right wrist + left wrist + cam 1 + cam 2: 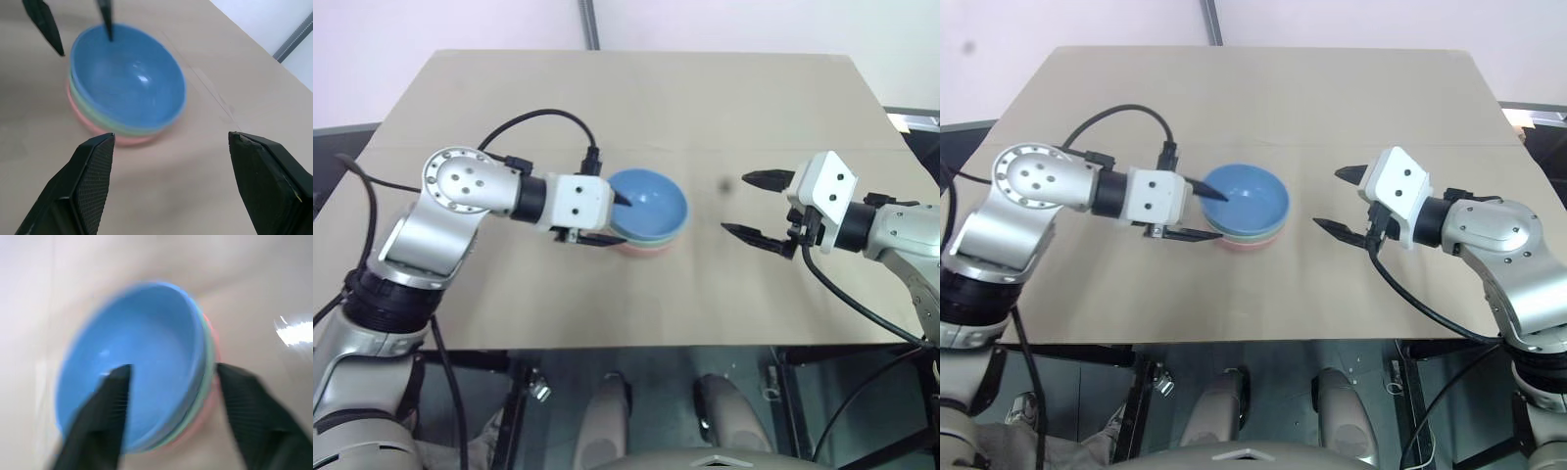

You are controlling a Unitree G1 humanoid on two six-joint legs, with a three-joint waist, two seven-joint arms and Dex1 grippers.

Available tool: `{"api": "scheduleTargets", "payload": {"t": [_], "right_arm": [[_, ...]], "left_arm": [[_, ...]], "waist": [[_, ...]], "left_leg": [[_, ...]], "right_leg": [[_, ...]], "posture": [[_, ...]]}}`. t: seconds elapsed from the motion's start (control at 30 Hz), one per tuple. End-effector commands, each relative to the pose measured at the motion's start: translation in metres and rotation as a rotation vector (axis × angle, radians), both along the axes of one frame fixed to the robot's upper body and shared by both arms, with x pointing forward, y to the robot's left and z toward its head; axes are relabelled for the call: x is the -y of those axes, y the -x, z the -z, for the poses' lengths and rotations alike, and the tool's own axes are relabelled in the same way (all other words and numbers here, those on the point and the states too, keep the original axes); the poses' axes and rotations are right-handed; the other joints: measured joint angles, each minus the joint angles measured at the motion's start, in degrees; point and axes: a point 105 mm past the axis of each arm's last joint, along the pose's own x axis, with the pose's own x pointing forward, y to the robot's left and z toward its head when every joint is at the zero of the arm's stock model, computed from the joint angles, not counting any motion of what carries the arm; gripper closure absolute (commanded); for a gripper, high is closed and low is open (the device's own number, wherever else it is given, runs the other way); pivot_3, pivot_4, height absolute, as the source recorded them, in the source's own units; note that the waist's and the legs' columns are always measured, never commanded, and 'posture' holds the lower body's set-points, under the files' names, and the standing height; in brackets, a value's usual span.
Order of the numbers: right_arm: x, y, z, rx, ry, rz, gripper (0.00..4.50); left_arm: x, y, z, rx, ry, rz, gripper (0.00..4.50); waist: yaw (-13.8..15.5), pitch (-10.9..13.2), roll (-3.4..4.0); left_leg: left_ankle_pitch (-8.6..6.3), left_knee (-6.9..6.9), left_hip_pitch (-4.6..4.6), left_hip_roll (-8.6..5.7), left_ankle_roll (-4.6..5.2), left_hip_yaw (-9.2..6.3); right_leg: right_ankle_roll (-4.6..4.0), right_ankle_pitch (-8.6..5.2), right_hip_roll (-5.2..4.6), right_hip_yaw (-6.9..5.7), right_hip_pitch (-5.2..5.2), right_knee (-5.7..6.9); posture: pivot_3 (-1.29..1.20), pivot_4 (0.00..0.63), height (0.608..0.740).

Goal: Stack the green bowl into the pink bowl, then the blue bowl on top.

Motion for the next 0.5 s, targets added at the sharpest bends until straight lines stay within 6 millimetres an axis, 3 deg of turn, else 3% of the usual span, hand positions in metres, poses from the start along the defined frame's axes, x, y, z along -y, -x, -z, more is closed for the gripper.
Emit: {"api": "scheduleTargets", "payload": {"t": [0.03,0.2,0.23,0.3,0.37,0.5], "right_arm": [[0.002,0.006,-0.011,0.052,-0.007,0.006,0.47],[0.002,0.005,-0.009,0.020,-0.088,0.028,0.47],[0.003,0.005,-0.007,-0.004,-0.102,0.029,0.47],[0.004,0.006,-0.005,-0.058,-0.123,0.021,0.47],[0.005,0.009,-0.003,-0.106,-0.155,0.007,0.00],[0.019,0.011,0.000,-0.119,-0.116,0.048,0.00]], "left_arm": [[-0.015,-0.002,-0.023,0.021,0.088,-0.084,1.14],[-0.050,0.002,-0.035,-0.082,0.511,-0.226,1.14],[-0.061,0.004,-0.027,-0.109,0.515,-0.281,1.14],[-0.072,0.022,-0.021,-0.223,0.576,-0.273,0.60],[-0.081,0.031,-0.009,-0.274,0.581,-0.322,0.05],[-0.095,0.031,-0.004,-0.205,0.663,-0.462,0.05]], "waist": [[-0.1,0.0,0.00],[-0.6,0.0,0.02],[-0.6,0.0,0.00],[-0.9,0.0,0.00],[-0.8,0.0,-0.02],[0.4,0.0,-0.05]], "left_leg": [[0.00,0.00,0.01,0.00,0.00,0.00],[0.00,0.00,0.01,0.02,0.00,-0.01],[0.00,0.00,0.06,0.02,0.00,0.00],[0.00,0.03,0.02,0.03,0.00,-0.05],[0.00,0.03,0.02,0.02,0.00,-0.05],[0.00,0.07,0.07,0.01,0.00,-0.06]], "right_leg": [[0.00,0.00,0.00,0.00,0.00,0.01],[0.00,0.00,0.00,-0.01,0.00,0.01],[0.00,0.00,-0.02,0.00,0.06,0.02],[0.00,0.00,-0.01,-0.03,0.05,0.02],[0.00,0.00,-0.03,-0.05,0.07,0.04],[0.00,0.00,-0.04,-0.06,0.13,0.02]], "posture": [[0.00,0.150,0.740],[0.00,0.150,0.740],[0.00,0.150,0.740],[0.00,0.150,0.740],[0.00,0.150,0.740],[0.00,0.150,0.740]]}}
